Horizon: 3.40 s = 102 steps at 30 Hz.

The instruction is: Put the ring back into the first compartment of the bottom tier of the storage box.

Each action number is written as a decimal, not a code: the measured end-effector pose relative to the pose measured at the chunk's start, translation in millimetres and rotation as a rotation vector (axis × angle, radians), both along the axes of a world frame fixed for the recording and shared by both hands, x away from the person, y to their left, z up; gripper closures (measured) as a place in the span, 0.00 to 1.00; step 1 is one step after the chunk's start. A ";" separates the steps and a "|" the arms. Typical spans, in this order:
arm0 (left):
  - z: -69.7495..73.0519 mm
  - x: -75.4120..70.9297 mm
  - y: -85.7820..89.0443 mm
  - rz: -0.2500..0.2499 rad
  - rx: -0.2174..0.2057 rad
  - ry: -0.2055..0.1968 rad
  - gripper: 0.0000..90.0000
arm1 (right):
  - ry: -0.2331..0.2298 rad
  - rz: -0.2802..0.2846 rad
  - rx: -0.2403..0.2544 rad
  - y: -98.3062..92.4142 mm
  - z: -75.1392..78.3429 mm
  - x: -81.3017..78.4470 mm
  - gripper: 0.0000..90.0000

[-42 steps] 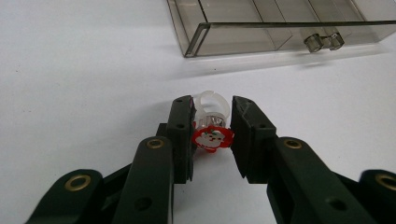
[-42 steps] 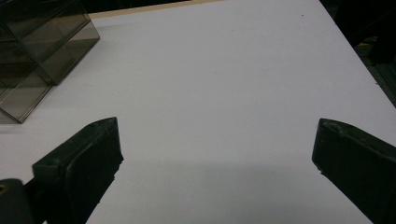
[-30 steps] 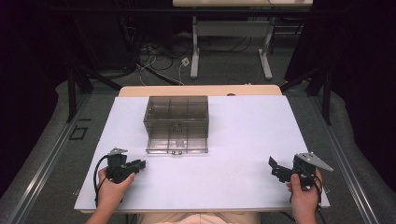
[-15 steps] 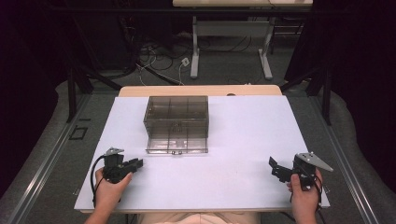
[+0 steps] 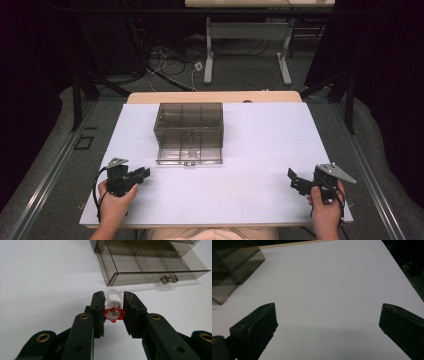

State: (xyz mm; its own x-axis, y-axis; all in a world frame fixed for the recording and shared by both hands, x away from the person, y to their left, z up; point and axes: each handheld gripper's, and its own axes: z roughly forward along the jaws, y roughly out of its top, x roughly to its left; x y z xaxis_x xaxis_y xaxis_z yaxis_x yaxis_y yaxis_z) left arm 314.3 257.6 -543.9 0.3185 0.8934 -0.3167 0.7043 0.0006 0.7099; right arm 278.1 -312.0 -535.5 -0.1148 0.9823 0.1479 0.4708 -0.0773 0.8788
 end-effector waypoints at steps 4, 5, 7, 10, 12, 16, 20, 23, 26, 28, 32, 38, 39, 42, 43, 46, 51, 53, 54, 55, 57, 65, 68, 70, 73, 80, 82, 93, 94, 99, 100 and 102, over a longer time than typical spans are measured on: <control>0.9 -0.8 1.1 0.012 0.002 -0.019 0.79 | -0.004 0.001 0.000 0.9 -0.1 0.2 0.01; 1.3 -1.2 1.4 0.014 0.004 -0.028 0.79 | 0.004 0.005 0.002 0.7 0.2 -0.1 0.01; 3.1 -2.5 1.6 0.014 0.011 -0.035 0.79 | -0.003 0.000 0.002 0.4 -0.5 0.6 0.01; 4.4 -4.0 1.1 0.025 0.012 -0.059 0.79 | 0.002 0.004 0.006 0.0 -0.1 0.2 0.01; 5.4 -5.0 0.6 0.030 0.012 -0.072 0.79 | 0.003 0.002 0.002 -0.2 -0.3 0.3 0.01; 7.1 -6.6 0.9 0.037 0.011 -0.090 0.79 | -0.003 0.001 0.003 0.7 -0.6 0.6 0.01; 9.3 -8.3 2.2 0.038 0.024 -0.110 0.79 | -0.002 0.003 0.004 0.7 -0.8 0.8 0.01; 11.4 -10.0 2.4 0.037 0.030 -0.127 0.79 | -0.009 -0.003 0.007 1.1 -1.2 1.0 0.02; 12.8 -11.5 1.1 0.039 0.041 -0.144 0.79 | -0.009 -0.001 0.007 1.1 -1.2 1.0 0.02; 13.7 -12.5 -0.3 0.041 0.051 -0.154 0.79 | -0.007 -0.002 0.008 1.2 -1.4 1.1 0.02; 15.4 -13.4 -2.8 0.043 0.059 -0.168 0.79 | 0.005 0.004 0.006 1.4 -0.6 0.3 0.02; 20.2 -14.2 -6.4 0.042 0.050 -0.180 0.79 | -0.009 -0.006 0.009 2.2 -1.3 0.5 0.02; 21.1 -13.7 -7.3 0.037 0.057 -0.180 0.79 | -0.007 -0.014 0.010 2.2 -1.1 0.2 0.02; 23.8 -12.3 -10.2 0.034 0.060 -0.180 0.79 | -0.025 -0.018 0.012 2.7 -1.9 0.9 0.02; 25.5 -11.1 -12.0 0.034 0.059 -0.187 0.79 | -0.026 -0.019 0.011 2.9 -1.8 0.8 0.02; 30.3 -8.1 -15.4 0.028 0.059 -0.196 0.79 | -0.026 -0.022 0.013 2.9 -1.8 1.0 0.02; 34.8 -1.7 -21.2 0.025 0.050 -0.205 0.79 | 0.015 -0.004 0.005 1.3 0.3 -0.5 0.02; 35.0 0.8 -24.1 0.019 0.045 -0.202 0.79 | -0.004 -0.004 0.015 1.5 -0.5 0.3 0.02; 35.2 1.7 -25.3 0.019 0.046 -0.203 0.79 | 0.004 -0.006 0.015 1.3 -0.1 -0.2 0.02; 35.4 2.8 -26.6 0.018 0.044 -0.204 0.79 | 0.003 -0.004 0.013 1.2 -0.2 -0.1 0.02; 36.7 5.7 -28.8 0.014 0.043 -0.203 0.79 | 0.004 0.006 0.014 1.1 0.0 -0.1 0.02; 40.9 15.9 -34.4 0.017 0.023 -0.212 0.79 | 0.002 0.005 0.013 0.8 -0.1 0.0 0.02; 41.6 19.1 -36.2 0.020 0.019 -0.208 0.79 | 0.002 0.002 0.007 1.2 -0.3 0.5 0.02; 41.3 21.8 -37.2 0.026 0.009 -0.211 0.79 | 0.003 0.000 0.008 1.5 -0.3 0.5 0.02; 39.8 27.1 -39.3 0.027 0.002 -0.200 0.79 | -0.009 -0.009 0.006 1.1 -1.3 1.3 0.02; 37.6 35.5 -44.9 0.023 0.000 -0.188 0.79 | -0.010 -0.015 0.014 -0.7 -1.7 1.5 0.02; 37.1 37.2 -47.4 0.023 0.000 -0.187 0.79 | 0.006 -0.008 0.018 -2.4 -1.5 1.3 0.02; 32.8 46.1 -54.8 0.010 0.027 -0.166 0.79 | 0.008 0.004 0.018 -3.9 -2.4 2.6 0.02; 32.6 46.7 -55.8 0.009 0.030 -0.164 0.79 | 0.003 -0.004 0.017 -3.8 -2.6 2.4 0.02; 29.9 50.0 -63.4 -0.009 0.036 -0.152 0.79 | 0.011 -0.010 0.021 -4.7 -1.9 -0.2 0.02; 29.3 50.1 -65.1 -0.015 0.041 -0.153 0.79 | -0.004 -0.017 0.026 -4.3 -2.3 -0.3 0.03; 27.8 50.5 -67.9 -0.019 0.040 -0.147 0.79 | 0.005 -0.013 0.024 -5.2 -0.7 -2.0 0.03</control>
State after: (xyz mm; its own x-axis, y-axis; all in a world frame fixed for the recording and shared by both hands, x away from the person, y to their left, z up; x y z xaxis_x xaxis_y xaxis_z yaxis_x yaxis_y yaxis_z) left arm 364.8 189.7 -516.1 0.3758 0.8977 -0.2299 0.5923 -0.0418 0.8047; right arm 276.1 -317.2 -536.2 -0.1009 0.9800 0.1716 0.4737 -0.1044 0.8745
